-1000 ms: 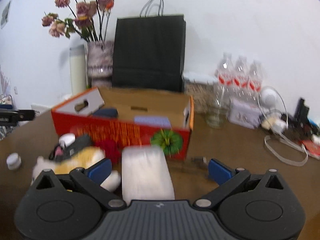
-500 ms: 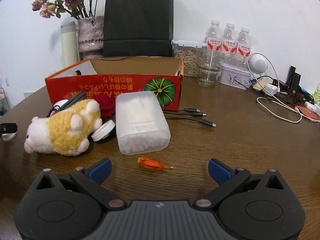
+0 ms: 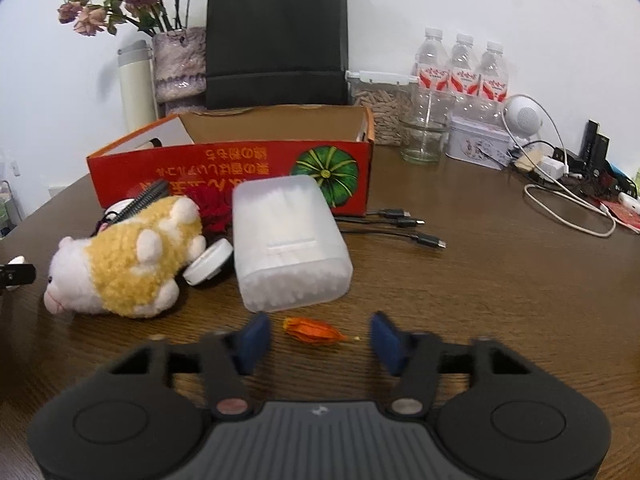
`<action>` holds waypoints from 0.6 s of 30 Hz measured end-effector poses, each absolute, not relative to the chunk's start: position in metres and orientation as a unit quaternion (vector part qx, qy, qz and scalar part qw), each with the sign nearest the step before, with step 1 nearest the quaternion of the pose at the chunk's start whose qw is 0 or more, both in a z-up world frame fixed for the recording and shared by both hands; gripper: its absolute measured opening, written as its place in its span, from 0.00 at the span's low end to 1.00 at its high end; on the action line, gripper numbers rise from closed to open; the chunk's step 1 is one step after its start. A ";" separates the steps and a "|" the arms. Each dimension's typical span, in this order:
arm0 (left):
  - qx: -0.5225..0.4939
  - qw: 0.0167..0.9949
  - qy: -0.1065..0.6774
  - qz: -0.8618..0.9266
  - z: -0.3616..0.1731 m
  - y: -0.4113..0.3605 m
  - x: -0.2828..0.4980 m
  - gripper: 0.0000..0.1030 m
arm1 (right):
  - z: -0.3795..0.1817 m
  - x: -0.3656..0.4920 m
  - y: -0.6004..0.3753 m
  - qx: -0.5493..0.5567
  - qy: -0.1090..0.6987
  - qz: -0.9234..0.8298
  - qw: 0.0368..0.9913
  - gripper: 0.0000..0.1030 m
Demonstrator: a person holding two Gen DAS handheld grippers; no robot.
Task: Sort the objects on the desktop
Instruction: 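Grasp the small orange item with the right gripper while the left grasps a white bottle cap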
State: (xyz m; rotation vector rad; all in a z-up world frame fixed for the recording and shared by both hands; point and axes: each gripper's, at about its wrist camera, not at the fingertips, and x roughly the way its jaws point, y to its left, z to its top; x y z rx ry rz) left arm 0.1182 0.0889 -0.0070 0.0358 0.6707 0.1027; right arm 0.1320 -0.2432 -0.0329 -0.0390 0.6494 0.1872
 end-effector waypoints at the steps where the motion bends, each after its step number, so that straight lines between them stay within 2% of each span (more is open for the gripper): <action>1: 0.018 0.942 0.330 0.050 -0.007 0.089 0.118 1.00 | -0.032 0.131 -0.243 -0.019 0.317 0.093 0.944 0.38; 9: 0.017 0.942 0.332 0.049 -0.010 0.089 0.119 0.99 | -0.031 0.130 -0.244 -0.016 0.315 0.102 0.943 0.38; 11: 0.014 0.942 0.332 0.046 -0.010 0.090 0.119 0.92 | -0.031 0.130 -0.245 -0.014 0.315 0.102 0.944 0.38; 12: 0.011 0.941 0.334 0.045 -0.011 0.091 0.120 0.84 | -0.031 0.129 -0.245 -0.014 0.315 0.102 0.944 0.38; 15: -0.002 0.941 0.336 0.036 -0.011 0.094 0.120 0.71 | -0.031 0.129 -0.245 -0.015 0.314 0.103 0.944 0.38; 18: -0.007 0.943 0.331 0.033 -0.010 0.095 0.119 0.48 | -0.031 0.129 -0.245 -0.015 0.314 0.103 0.944 0.38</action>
